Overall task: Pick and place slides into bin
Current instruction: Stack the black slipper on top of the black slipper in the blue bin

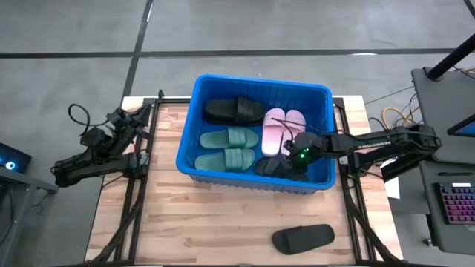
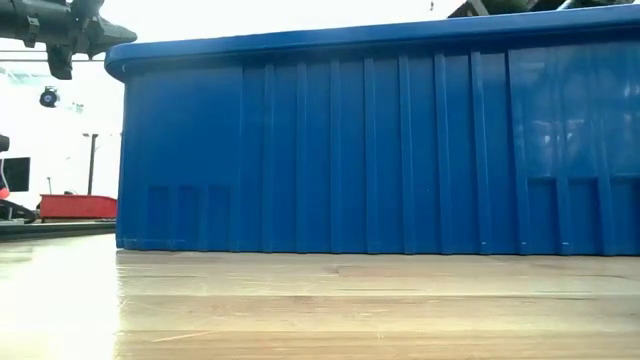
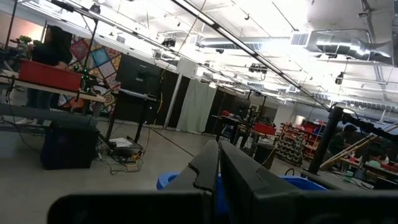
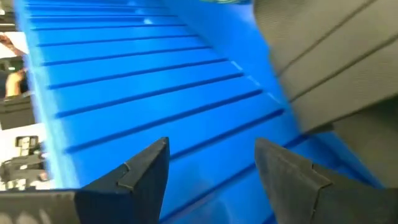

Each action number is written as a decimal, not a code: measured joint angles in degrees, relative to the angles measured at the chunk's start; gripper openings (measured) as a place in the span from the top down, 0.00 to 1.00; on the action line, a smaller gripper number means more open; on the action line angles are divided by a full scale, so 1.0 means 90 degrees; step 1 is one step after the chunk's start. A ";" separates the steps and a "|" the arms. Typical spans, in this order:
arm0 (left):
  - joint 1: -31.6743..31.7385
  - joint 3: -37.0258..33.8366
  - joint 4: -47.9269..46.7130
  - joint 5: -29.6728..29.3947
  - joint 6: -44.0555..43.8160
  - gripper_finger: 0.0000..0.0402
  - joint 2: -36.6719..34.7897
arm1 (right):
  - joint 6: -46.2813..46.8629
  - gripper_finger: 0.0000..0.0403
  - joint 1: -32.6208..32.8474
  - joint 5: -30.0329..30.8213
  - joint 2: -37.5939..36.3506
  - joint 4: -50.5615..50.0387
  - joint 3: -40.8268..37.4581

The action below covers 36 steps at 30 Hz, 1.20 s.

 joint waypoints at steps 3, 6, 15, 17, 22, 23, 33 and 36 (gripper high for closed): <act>0.0000 0.0000 0.0000 0.0001 0.0000 1.00 0.0000 | 0.0075 0.44 0.0000 -0.0001 -0.0156 -0.0239 0.0137; 0.0000 0.0000 0.0000 0.0002 0.0000 1.00 0.0000 | 0.0054 0.44 0.0000 0.0013 -0.0272 -0.0743 0.0369; 0.0000 0.0000 -0.0002 0.0002 0.0000 1.00 0.0000 | -0.0817 0.44 0.0002 0.0782 -0.0381 -0.2375 0.1544; 0.0000 0.0000 0.0000 0.0001 0.0005 1.00 0.0000 | -0.1187 0.44 0.0002 0.1357 -0.0380 -0.2484 0.1860; 0.0000 0.0000 -0.0003 0.0002 0.0041 1.00 0.0000 | -0.2198 0.44 0.0001 0.2092 -0.0287 -0.2457 0.2869; 0.0000 0.0000 -0.0001 0.0002 0.0039 1.00 0.0000 | -0.2408 0.44 0.0000 0.2109 -0.0270 -0.2467 0.3075; 0.0000 0.0000 -0.0002 0.0004 0.0041 1.00 0.0000 | -0.2691 0.45 0.0453 0.2413 -0.0242 -0.4207 0.4932; 0.0000 0.0000 0.0005 0.0005 0.0044 1.00 -0.0019 | -0.2366 0.46 0.1083 0.2665 -0.0218 -0.4721 0.5351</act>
